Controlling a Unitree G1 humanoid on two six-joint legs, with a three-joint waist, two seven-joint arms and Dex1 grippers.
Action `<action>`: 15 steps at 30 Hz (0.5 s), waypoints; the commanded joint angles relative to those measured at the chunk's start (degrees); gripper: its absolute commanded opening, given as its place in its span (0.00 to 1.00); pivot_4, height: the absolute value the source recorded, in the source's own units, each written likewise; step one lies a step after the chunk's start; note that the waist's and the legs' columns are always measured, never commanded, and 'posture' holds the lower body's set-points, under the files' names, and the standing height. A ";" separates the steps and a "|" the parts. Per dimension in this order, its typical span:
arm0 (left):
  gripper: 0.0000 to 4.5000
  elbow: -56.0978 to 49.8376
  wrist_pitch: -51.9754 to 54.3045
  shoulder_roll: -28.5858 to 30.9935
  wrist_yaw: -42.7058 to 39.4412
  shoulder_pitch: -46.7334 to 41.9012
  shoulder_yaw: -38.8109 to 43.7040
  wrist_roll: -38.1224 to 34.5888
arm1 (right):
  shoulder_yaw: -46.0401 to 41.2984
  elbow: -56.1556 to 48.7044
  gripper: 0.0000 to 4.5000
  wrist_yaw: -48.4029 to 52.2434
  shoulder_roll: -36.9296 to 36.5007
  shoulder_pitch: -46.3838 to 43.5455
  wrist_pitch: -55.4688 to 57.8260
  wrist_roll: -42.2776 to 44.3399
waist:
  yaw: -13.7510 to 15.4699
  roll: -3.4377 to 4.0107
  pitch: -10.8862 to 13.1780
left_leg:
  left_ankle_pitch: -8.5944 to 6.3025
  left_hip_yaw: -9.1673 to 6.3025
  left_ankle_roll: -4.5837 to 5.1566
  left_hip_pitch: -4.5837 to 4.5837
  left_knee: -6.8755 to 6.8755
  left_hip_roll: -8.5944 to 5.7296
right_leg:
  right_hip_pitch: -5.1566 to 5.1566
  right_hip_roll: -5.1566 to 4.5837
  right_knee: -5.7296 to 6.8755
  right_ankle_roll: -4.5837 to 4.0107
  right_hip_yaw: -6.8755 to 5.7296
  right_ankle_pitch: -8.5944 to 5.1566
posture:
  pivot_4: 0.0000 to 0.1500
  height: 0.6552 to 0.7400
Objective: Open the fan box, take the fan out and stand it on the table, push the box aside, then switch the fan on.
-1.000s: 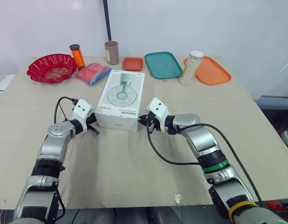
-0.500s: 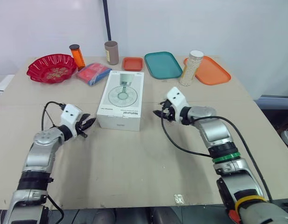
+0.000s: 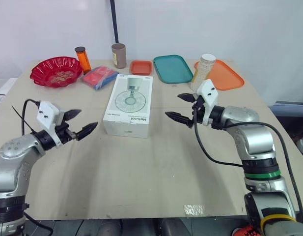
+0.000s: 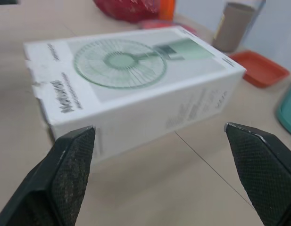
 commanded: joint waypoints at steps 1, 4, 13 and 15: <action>0.99 -1.20 0.56 1.77 1.13 -5.10 -1.05 0.28 | -0.63 -4.04 1.00 -0.38 0.21 -1.29 1.19 2.74 | -0.02 -0.02 -0.01 | 0.00 0.00 0.00 0.00 0.01 0.00 | 0.01 0.00 0.00 0.00 0.00 0.00 | 1.00 1.00; 0.99 2.64 -0.75 1.14 0.89 -9.65 -5.41 3.00 | 2.04 -4.69 1.00 -1.02 0.83 -1.82 0.22 1.37 | -0.02 -0.01 -0.01 | -0.01 0.02 0.01 0.00 -0.01 -0.01 | 0.01 0.00 -0.02 0.02 0.02 -0.01 | 1.00 1.00; 0.75 23.62 -11.12 -4.96 -0.24 -23.67 -15.28 11.72 | 10.72 -5.38 1.00 -3.68 3.52 -3.38 -3.29 -4.42 | -0.07 -0.01 0.00 | -0.01 0.05 0.03 -0.07 0.01 0.02 | -0.07 0.04 -0.02 0.02 0.01 -0.01 | 1.00 1.00; 0.58 26.82 -13.10 -6.13 0.13 -25.45 -15.49 12.67 | 11.41 -5.44 1.00 -4.19 4.04 -3.77 -3.34 -5.00 | -0.07 -0.01 0.00 | 0.00 0.03 0.02 -0.07 0.04 0.01 | -0.08 0.04 0.01 0.01 -0.03 -0.01 | 1.00 1.00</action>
